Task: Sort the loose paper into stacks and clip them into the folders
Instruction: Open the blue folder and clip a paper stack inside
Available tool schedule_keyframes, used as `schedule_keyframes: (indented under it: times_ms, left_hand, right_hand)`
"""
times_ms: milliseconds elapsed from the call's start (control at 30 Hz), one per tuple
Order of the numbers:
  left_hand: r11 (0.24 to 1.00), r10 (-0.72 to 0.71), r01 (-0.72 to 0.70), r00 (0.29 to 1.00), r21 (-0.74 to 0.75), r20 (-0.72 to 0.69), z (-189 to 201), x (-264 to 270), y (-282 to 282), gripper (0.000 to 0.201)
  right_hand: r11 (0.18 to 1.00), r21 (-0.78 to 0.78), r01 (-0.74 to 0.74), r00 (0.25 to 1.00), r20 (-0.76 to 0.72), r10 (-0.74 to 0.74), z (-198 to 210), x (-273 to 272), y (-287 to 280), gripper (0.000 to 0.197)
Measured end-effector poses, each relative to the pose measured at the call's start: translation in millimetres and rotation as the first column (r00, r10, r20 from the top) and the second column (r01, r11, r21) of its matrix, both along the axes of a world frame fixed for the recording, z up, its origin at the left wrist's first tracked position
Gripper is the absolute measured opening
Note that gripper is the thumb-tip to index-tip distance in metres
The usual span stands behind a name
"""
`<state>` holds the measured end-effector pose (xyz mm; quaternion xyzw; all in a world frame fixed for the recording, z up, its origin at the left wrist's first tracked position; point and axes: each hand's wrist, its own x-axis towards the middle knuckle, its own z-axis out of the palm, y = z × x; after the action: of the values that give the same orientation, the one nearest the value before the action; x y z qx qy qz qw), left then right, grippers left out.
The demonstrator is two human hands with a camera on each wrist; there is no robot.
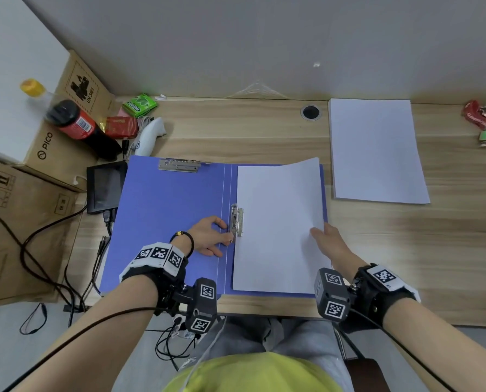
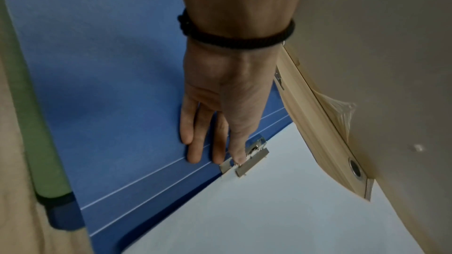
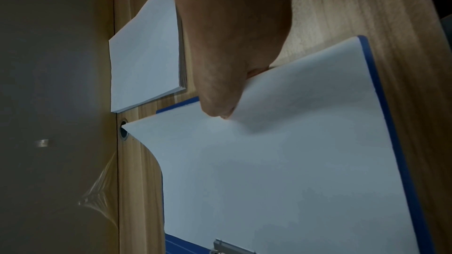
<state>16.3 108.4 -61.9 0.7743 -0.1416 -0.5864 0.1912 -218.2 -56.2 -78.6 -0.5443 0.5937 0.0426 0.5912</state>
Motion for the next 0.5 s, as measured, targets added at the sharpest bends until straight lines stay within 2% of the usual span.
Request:
schedule_keyframes:
  times_ms: [267,367,500]
  left_hand:
    - [0.986,-0.156,0.167,0.945,-0.014,0.289,-16,-9,-3,0.024]
    - [0.983,-0.170,0.181,0.944,-0.014,0.282,-16,-8,-4,0.021]
    - [0.992,-0.120,0.127,0.970,-0.017,0.212,-13,-4,-8,0.020]
  right_hand:
    - [1.000,0.003,0.024,0.999,0.043,-0.024,1,-3,0,0.048]
    - [1.000,0.002,0.022,0.998,0.061,-0.022,0,-4,1,0.048]
    - [0.997,-0.042,0.070,0.992,0.107,-0.065,4,-10,-5,0.040]
